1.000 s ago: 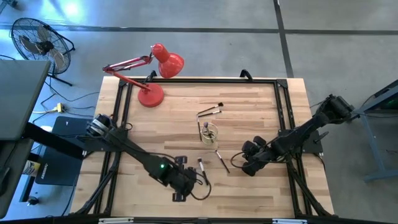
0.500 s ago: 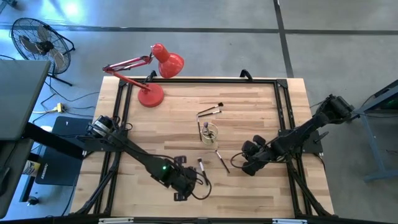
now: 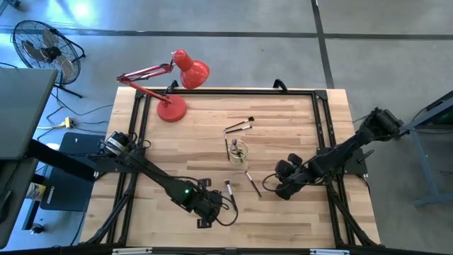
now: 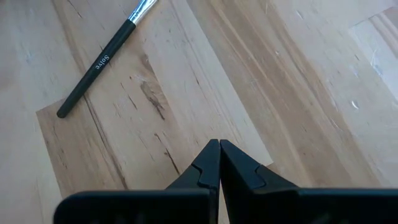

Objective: Put items in baskets/containers
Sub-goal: Put the eyeshadow brush into the wire organizer

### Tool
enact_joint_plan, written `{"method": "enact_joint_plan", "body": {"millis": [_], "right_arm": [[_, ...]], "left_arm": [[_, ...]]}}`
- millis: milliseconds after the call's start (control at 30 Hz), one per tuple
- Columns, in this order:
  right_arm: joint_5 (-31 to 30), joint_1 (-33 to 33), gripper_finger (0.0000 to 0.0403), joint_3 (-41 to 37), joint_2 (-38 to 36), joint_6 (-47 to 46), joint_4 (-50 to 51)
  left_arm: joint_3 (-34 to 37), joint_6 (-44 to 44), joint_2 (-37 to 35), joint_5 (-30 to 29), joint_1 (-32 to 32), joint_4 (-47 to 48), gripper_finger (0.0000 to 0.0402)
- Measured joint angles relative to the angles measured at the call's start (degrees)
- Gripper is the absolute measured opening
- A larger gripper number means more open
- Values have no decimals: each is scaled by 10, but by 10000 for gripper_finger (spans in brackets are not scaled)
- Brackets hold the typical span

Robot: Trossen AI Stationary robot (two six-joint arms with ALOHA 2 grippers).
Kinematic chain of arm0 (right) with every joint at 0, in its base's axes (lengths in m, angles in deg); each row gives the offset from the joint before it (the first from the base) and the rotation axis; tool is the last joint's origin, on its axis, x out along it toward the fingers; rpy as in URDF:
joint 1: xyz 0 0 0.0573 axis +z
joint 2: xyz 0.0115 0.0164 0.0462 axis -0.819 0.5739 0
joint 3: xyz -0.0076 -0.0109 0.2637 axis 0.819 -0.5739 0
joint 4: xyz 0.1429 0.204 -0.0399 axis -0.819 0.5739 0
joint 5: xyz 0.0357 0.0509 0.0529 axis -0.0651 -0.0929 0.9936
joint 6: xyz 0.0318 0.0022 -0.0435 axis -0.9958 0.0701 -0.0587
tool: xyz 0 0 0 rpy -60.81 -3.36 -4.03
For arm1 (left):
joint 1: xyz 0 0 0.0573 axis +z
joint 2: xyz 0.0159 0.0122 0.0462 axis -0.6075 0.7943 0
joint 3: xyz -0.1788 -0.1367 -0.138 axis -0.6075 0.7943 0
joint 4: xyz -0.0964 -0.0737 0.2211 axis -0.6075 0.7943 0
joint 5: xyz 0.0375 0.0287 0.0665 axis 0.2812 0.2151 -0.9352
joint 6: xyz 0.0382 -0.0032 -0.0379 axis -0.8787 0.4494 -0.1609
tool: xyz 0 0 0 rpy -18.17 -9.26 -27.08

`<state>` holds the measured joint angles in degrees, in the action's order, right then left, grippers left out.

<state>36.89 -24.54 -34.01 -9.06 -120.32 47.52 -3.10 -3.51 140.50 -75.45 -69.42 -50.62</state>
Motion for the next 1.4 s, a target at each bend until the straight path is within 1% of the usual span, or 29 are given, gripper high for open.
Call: {"method": "enact_joint_plan", "body": {"millis": [167, 333, 433, 567, 733, 1400], "right_arm": [[0, 0, 1, 0, 0, 0, 0], [-3, 0, 4, 0, 0, 0, 0], [-3, 0, 2, 0, 0, 0, 0], [-4, 0, 3, 0, 0, 0, -2], [-5, 0, 2, 0, 0, 0, -5], [-6, 0, 1, 0, 0, 1, -10]], "left_arm": [[23, 0, 0, 2, 0, -43, 88], [33, 0, 1, 4, 0, -47, 88], [34, -1, 26, 16, 1, -65, 88], [32, -12, 43, 17, 1, -83, 88], [31, -13, 59, 15, 1, -84, 88], [32, -13, 54, 35, 1, -40, 88]]}}
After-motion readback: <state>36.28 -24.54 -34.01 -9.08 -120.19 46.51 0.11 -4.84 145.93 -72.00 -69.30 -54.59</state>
